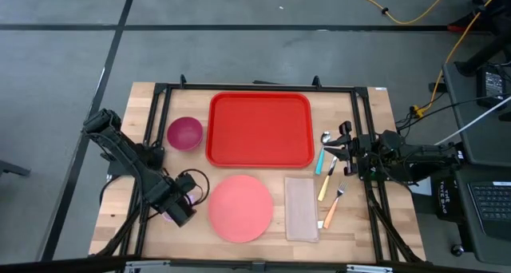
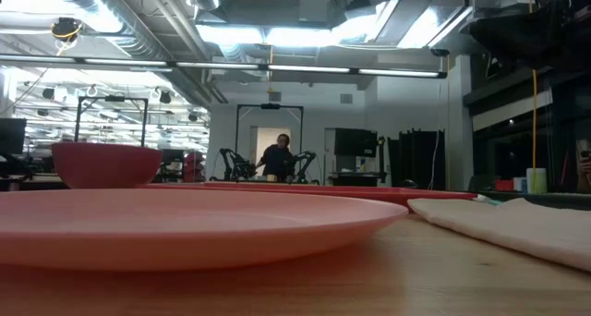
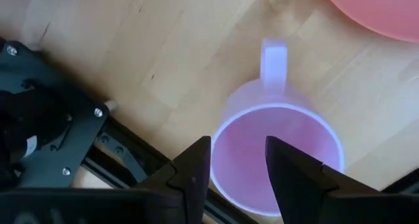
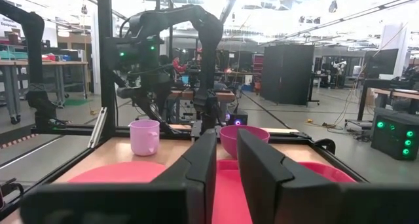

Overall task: Set up tray
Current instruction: Put the purple mug on the top left of the red tray

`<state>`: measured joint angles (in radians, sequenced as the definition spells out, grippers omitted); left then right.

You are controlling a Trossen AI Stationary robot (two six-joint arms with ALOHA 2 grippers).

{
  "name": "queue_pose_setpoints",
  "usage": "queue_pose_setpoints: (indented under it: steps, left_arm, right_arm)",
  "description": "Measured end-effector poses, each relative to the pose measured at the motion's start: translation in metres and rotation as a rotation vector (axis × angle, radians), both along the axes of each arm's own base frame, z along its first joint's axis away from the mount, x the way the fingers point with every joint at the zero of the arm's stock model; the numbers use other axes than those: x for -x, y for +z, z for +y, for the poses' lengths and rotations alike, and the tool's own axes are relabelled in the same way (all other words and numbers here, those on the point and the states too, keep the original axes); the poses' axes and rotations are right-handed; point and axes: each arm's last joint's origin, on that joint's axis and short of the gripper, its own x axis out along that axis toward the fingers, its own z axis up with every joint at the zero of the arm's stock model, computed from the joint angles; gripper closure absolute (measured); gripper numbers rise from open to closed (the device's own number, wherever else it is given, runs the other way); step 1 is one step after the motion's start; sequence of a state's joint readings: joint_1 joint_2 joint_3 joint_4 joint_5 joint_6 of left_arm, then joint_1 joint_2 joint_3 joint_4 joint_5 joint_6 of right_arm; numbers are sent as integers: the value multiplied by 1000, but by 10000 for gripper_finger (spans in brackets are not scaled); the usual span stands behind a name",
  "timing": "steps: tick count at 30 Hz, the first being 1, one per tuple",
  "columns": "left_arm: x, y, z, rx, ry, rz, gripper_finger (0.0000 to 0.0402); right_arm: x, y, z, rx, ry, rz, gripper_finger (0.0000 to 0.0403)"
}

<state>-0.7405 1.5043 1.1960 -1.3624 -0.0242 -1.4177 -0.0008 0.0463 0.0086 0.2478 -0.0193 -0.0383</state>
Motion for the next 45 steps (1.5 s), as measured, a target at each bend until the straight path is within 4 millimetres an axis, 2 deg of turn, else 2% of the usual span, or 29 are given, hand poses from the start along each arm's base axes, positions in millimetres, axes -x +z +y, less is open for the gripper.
queue_pose_setpoints:
  steps: [12, 45]
  left_arm:
    - [3, -23, 3, 63, -69, 77, 261]
    - [3, -24, 3, 68, -75, 80, 261]
  right_arm:
    - [0, 0, 0, -1, 0, 0, 336]
    - [0, 0, 0, -2, 1, 3, 336]
